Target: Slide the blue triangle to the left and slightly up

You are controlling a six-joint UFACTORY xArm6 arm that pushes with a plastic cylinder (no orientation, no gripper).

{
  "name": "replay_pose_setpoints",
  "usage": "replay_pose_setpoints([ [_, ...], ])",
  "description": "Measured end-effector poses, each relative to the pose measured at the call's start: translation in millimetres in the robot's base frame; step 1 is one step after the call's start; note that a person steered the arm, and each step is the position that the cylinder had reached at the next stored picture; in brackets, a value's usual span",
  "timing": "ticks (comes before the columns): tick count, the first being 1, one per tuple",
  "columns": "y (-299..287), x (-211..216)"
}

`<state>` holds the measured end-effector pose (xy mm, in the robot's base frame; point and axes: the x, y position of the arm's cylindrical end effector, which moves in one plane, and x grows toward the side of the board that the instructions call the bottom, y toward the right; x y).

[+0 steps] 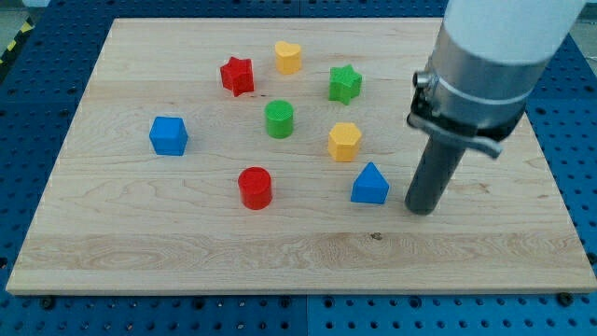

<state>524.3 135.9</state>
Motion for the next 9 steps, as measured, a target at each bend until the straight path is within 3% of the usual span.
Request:
replay_pose_setpoints([
  [2, 0, -6],
  [5, -55, -6],
  [9, -62, 24],
])
